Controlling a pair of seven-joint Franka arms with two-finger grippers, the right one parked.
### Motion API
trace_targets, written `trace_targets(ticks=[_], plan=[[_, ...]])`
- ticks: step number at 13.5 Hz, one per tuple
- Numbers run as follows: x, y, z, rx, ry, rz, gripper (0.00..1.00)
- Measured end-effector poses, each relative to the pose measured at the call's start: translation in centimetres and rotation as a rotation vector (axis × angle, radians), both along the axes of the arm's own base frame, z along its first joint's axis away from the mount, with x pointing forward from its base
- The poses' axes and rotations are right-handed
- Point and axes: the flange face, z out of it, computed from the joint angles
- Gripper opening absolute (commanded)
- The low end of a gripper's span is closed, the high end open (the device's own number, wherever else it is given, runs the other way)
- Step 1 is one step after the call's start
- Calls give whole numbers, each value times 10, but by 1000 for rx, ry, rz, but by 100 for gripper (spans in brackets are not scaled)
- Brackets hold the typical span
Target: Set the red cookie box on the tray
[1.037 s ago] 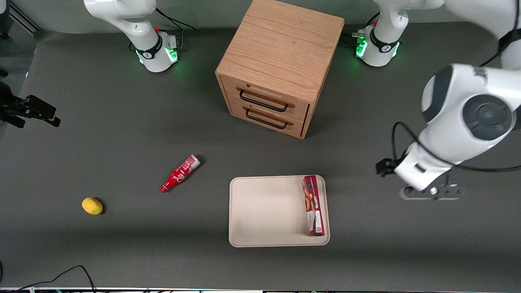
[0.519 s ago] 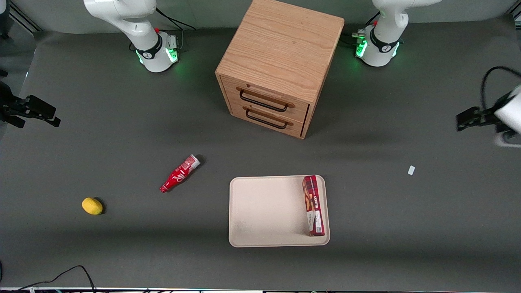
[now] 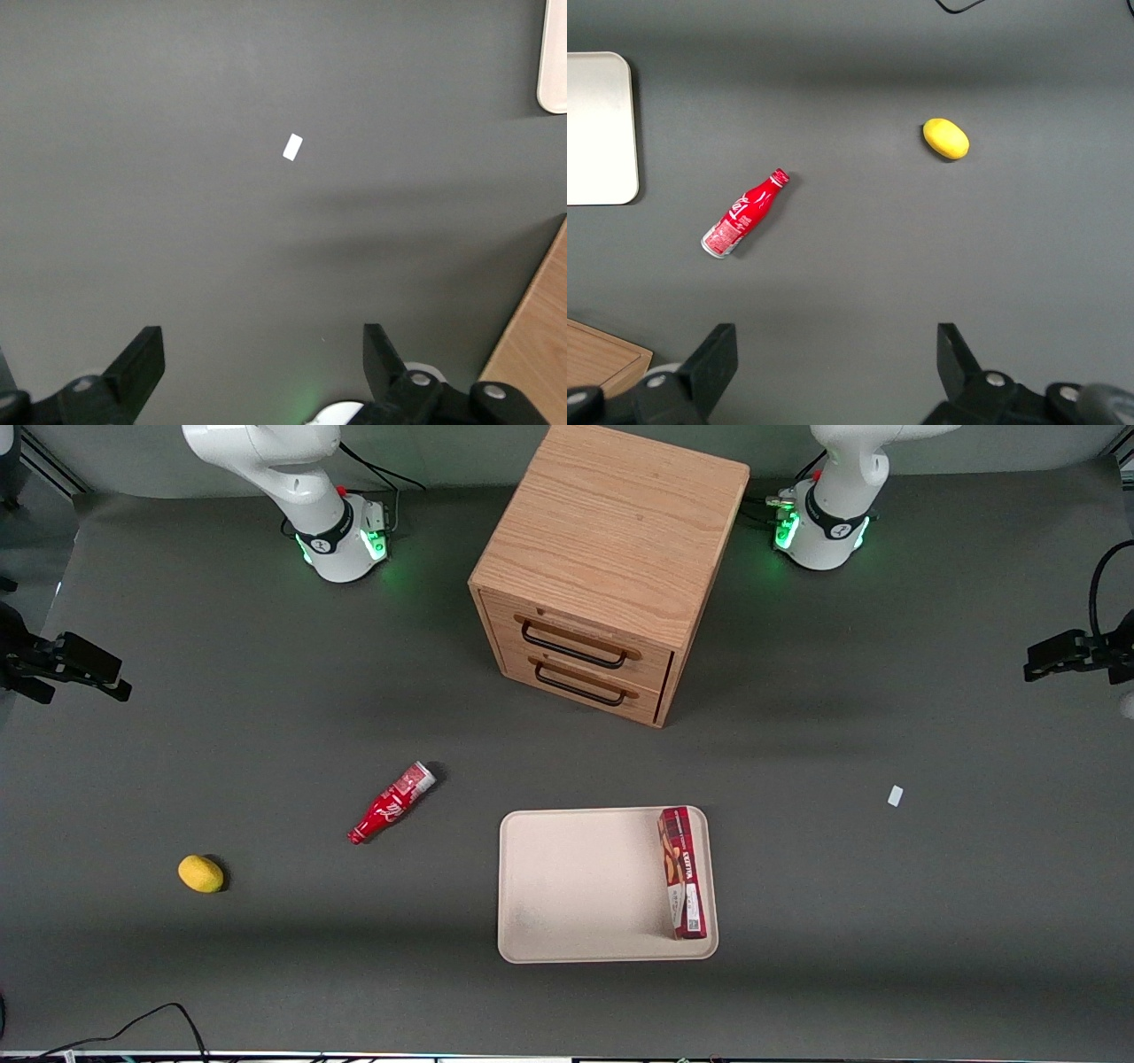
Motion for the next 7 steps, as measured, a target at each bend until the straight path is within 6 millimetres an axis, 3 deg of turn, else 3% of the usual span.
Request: trace_targets(ticks=[2,7], plan=[[2,-13,4,8,-2,15,100],[8,-8,4,11,-5,28,100]])
